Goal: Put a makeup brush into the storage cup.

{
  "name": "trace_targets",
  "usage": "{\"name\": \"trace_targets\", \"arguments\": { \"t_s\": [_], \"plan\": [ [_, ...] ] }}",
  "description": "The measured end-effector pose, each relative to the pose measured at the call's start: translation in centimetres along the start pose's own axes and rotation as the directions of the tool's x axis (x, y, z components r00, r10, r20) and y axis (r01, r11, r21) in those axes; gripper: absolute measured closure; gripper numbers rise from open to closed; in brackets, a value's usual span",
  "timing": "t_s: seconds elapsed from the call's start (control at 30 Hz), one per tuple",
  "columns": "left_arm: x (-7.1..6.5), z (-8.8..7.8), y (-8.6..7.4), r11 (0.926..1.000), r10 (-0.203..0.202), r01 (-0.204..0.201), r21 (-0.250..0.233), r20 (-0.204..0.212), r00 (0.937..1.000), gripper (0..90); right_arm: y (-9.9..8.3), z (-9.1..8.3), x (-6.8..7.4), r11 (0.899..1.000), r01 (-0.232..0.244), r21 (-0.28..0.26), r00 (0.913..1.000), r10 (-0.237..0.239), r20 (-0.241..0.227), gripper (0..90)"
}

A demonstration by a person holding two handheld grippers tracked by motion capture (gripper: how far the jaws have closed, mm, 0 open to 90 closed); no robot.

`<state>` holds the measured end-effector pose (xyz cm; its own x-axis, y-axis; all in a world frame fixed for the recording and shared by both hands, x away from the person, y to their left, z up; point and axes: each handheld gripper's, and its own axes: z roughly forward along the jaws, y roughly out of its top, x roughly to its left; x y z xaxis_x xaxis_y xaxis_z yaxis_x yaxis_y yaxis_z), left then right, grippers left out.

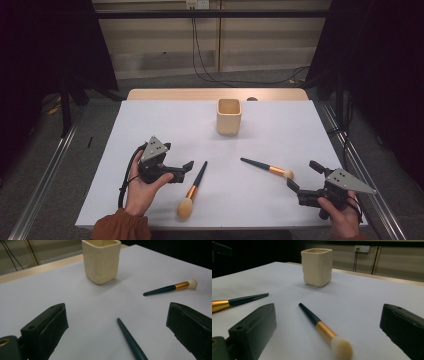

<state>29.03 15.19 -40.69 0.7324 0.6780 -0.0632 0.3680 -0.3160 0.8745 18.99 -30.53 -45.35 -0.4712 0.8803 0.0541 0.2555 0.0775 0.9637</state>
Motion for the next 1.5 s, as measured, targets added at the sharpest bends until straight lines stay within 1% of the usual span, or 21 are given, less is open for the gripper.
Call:
{"name": "trace_targets", "arguments": {
  "t_s": [0.23, 0.27, 0.33, 0.37, 0.57, 0.67, 0.7, 0.73, 0.8, 0.9, 0.97, 1.07, 1.1, 1.13, 1.23, 1.27, 1.33, 1.4, 1.43, 1.47, 1.5],
  "plan": [
    [-0.2, 0.7, 0.3, 0.9944, 0.008, -0.009, 0.106, 0.013, 0.9999, 4.7, 0.0, 0.1, 0.1, 1.0, 0.007, 0.01, 1.0, -0.007, -0.006, 0.4],
    [-0.2, 1.0, 0.4, 0.9888, 0.009, -0.011, 0.149, 0.016, 0.9998, 4.7, -0.1, 0.1, 0.1, 1.0, 0.007, 0.01, 0.9999, -0.007, -0.007, 0.3],
    [-0.2, 1.1, 0.4, 0.985, 0.015, -0.017, 0.172, 0.016, 0.9998, 4.7, -0.1, 0.1, 0.1, 1.0, 0.005, 0.01, 1.0, -0.005, -0.007, 0.4],
    [-0.3, 1.3, 0.6, 0.9777, 0.015, -0.019, 0.209, 0.021, 0.9997, 4.7, -0.1, 0.1, 0.1, 1.0, 0.006, 0.011, 1.0, -0.006, -0.006, 0.3],
    [-0.4, 1.6, 0.7, 0.9645, -0.008, -0.001, 0.264, 0.033, 0.9994, 4.8, -0.1, 0.1, 0.1, 1.0, 0.013, 0.016, 0.9999, -0.013, -0.008, 0.4],
    [-0.7, 1.8, 0.9, 0.9545, 0.014, -0.025, 0.297, 0.042, 0.999, 4.8, -0.1, 0.1, 0.1, 1.0, 0.015, 0.018, 0.9998, -0.015, -0.009, 0.4],
    [-0.9, 2.0, 1.0, 0.9447, 0.022, -0.034, 0.326, 0.04, 0.999, 5.5, -0.1, 0.1, 0.1, 1.0, 0.015, 0.018, 0.9998, -0.015, -0.009, 0.3],
    [-0.9, 2.0, 1.0, 0.9447, 0.022, -0.034, 0.326, 0.04, 0.999, 5.8, -0.1, 0.1, 0.1, 1.0, 0.015, 0.019, 0.9998, -0.015, -0.009, 0.4],
    [-1.2, 2.2, 1.0, 0.9348, 0.025, -0.038, 0.353, 0.043, 0.9988, 5.8, -0.1, 0.1, 0.1, 1.0, 0.016, 0.02, 0.9998, -0.016, -0.009, 0.4],
    [-1.4, 2.6, 1.1, 0.91, 0.016, -0.031, 0.413, 0.038, 0.9991, 5.8, -0.1, 0.1, 0.1, 1.0, 0.017, 0.023, 0.9998, -0.017, -0.008, 0.4],
    [-1.5, 2.8, 1.1, 0.9028, 0.025, -0.035, 0.429, 0.029, 0.9993, 5.8, -0.1, 0.1, 0.1, 1.0, 0.017, 0.022, 0.9998, -0.016, -0.009, 0.3],
    [-1.6, 2.9, 1.2, 0.8825, 0.016, -0.027, 0.47, 0.028, 0.9995, 5.8, -0.1, 0.1, 0.1, 1.0, 0.016, 0.023, 0.9998, -0.016, -0.009, 0.3],
    [-1.6, 2.9, 1.2, 0.8825, 0.016, -0.027, 0.47, 0.028, 0.9995, 5.8, -0.1, 0.1, 0.1, 1.0, 0.016, 0.024, 0.9998, -0.016, -0.009, 0.3],
    [-1.8, 2.9, 1.4, 0.8643, 0.012, -0.022, 0.502, 0.023, 0.9996, 5.8, -0.1, 0.1, 0.1, 1.0, 0.016, 0.025, 0.9998, -0.016, -0.008, 0.4],
    [-1.9, 3.0, 1.5, 0.84, 0.002, -0.011, 0.542, 0.018, 0.9998, 6.0, -0.1, 0.1, 0.2, 1.0, 0.017, 0.024, 0.9998, -0.016, -0.009, 0.4],
    [-1.9, 3.0, 1.5, 0.84, 0.002, -0.011, 0.542, 0.018, 0.9998, 6.7, -0.1, 0.1, 0.2, 1.0, 0.017, 0.024, 0.9998, -0.016, -0.009, 0.4],
    [-2.0, 3.0, 1.6, 0.8214, -0.016, 0.01, 0.57, 0.005, 0.9999, 7.3, -0.1, 0.1, 0.2, 1.0, 0.017, 0.025, 0.9998, -0.017, -0.009, 0.4],
    [-1.9, 3.0, 1.7, 0.8168, -0.028, 0.017, 0.577, 0.01, 0.9995, 8.9, -0.1, 0.1, 0.2, 0.999, 0.02, 0.026, 0.9998, -0.02, -0.008, 0.4],
    [-2.1, 3.1, 1.7, 0.8056, -0.032, 0.024, 0.592, 0.004, 0.9995, 9.0, -0.1, 0.1, 0.2, 0.999, 0.024, 0.024, 0.9997, -0.024, -0.006, 0.4],
    [-2.1, 3.1, 1.7, 0.8056, -0.032, 0.024, 0.592, 0.004, 0.9995, 9.0, -0.1, 0.1, 0.2, 0.999, 0.024, 0.024, 0.9997, -0.023, -0.006, 0.4],
    [-2.1, 3.1, 1.6, 0.7962, -0.037, 0.027, 0.604, 0.004, 0.9993, 9.0, -0.1, 0.1, 0.2, 0.999, 0.024, 0.024, 0.9997, -0.023, -0.006, 0.4]
  ]
}}
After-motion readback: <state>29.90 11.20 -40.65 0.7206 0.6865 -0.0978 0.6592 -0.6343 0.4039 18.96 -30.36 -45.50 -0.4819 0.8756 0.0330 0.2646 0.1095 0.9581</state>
